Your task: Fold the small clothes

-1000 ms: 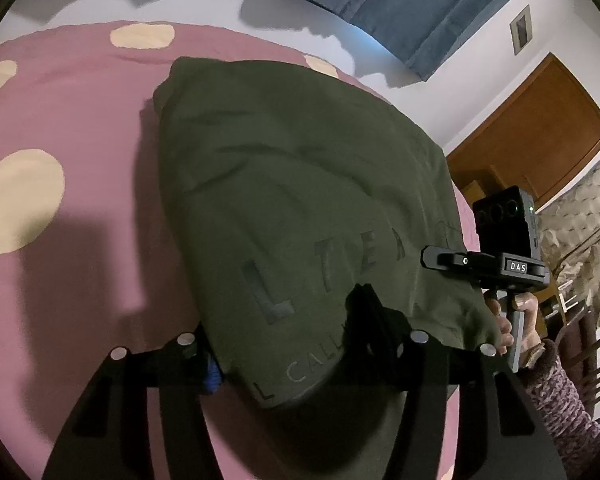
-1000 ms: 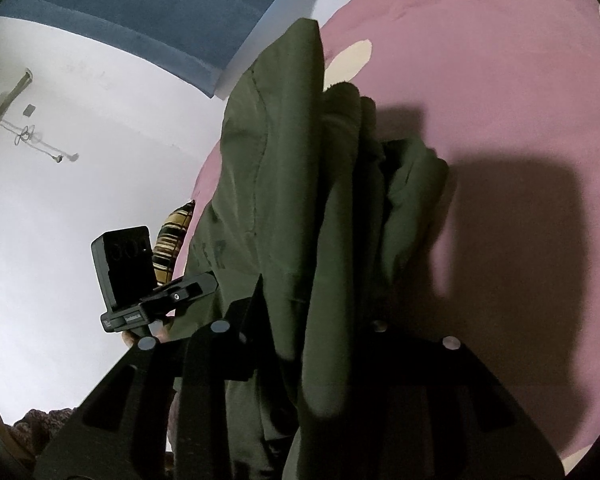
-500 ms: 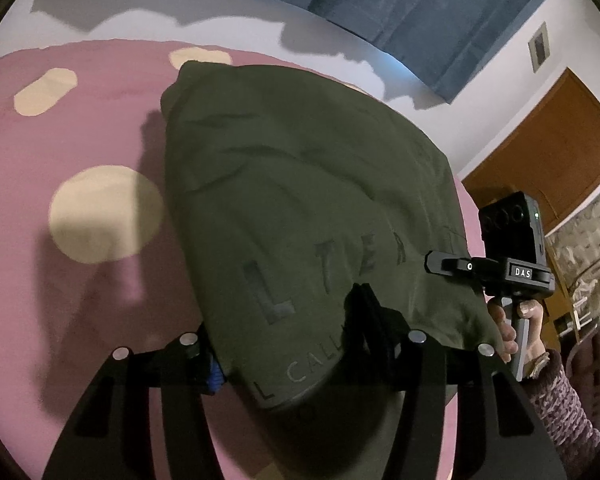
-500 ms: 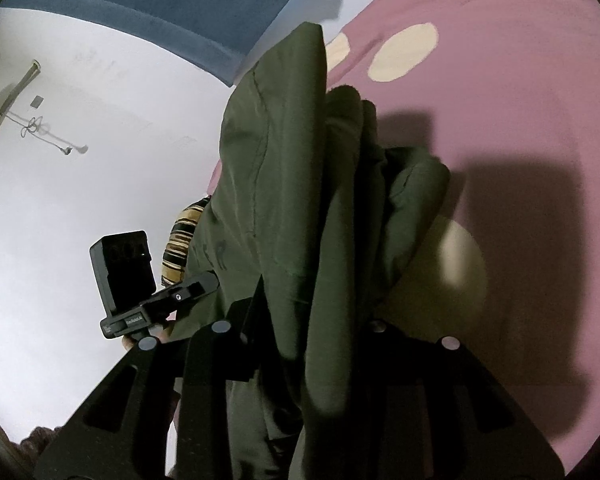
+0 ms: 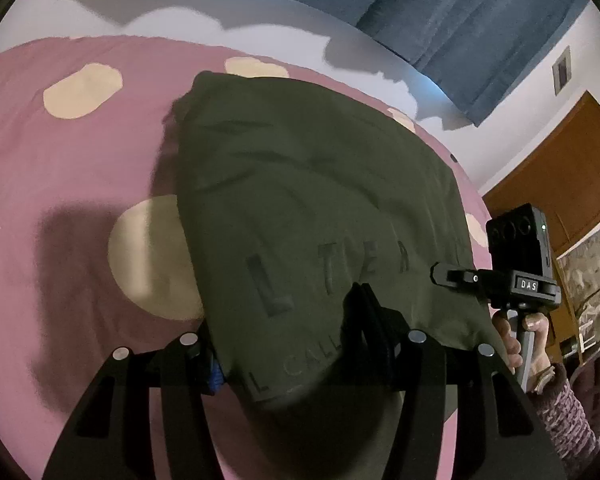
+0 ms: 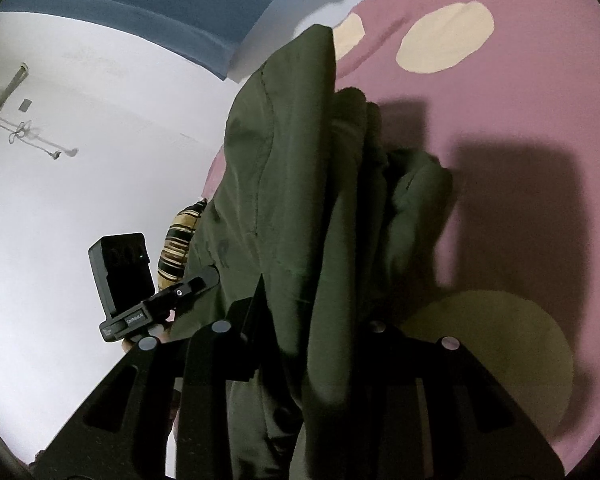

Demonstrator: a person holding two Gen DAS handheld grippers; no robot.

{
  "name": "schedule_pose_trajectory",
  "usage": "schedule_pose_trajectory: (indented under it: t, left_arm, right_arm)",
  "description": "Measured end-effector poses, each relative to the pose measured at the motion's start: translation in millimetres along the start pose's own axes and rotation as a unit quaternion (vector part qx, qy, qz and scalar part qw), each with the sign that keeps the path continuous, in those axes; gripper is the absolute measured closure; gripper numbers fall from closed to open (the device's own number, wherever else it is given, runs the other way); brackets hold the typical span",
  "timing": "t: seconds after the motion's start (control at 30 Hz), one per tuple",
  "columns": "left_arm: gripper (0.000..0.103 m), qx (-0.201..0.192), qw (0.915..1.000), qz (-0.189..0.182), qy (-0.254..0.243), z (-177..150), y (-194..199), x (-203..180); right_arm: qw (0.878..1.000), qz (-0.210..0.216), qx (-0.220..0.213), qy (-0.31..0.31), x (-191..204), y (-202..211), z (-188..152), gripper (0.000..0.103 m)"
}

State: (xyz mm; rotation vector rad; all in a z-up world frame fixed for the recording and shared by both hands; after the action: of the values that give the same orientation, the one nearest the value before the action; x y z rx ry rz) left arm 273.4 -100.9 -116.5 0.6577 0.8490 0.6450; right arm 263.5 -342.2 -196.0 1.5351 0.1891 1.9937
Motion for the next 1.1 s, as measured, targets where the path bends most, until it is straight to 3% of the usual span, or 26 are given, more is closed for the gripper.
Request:
schedule_pose_trajectory:
  t: [0.63, 0.73, 0.9, 1.1]
  left_arm:
    - [0.043, -0.012, 0.9998, -0.013, 0.004, -14.4, -2.1, 14.7]
    - [0.037, -0.017, 0.9998, -0.008, 0.009, -14.5, -0.8, 16.2]
    - [0.024, -0.024, 0.9995, 0.004, 0.02, -17.5, 12.7, 19.0]
    - [0.018, -0.032, 0.9981, -0.03, 0.044, -38.2, 38.2, 21.1]
  right_arm:
    - [0.999, 0.035, 0.006, -0.039, -45.0, 2.6, -7.9, 0.074]
    - [0.998, 0.039, 0.009, -0.052, -47.9, 4.1, -8.7, 0.066]
    - [0.998, 0.035, -0.005, -0.051, -39.6, 18.5, -11.4, 0.03]
    - [1.0, 0.001, -0.011, -0.028, -24.2, 43.7, -34.5, 0.024]
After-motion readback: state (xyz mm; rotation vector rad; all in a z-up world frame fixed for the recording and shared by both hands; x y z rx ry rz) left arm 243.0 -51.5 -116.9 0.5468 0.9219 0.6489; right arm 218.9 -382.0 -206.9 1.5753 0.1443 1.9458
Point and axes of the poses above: each gripper's, at about its wrist camera, not at the fingertips, and y roughly against the way its jaws point, x to its left, z to its top, the point moved 5 cm from there along -y, roughly the way its jaws point, and after that the axes turned 4 degrees about x, right-handed, at the moved point
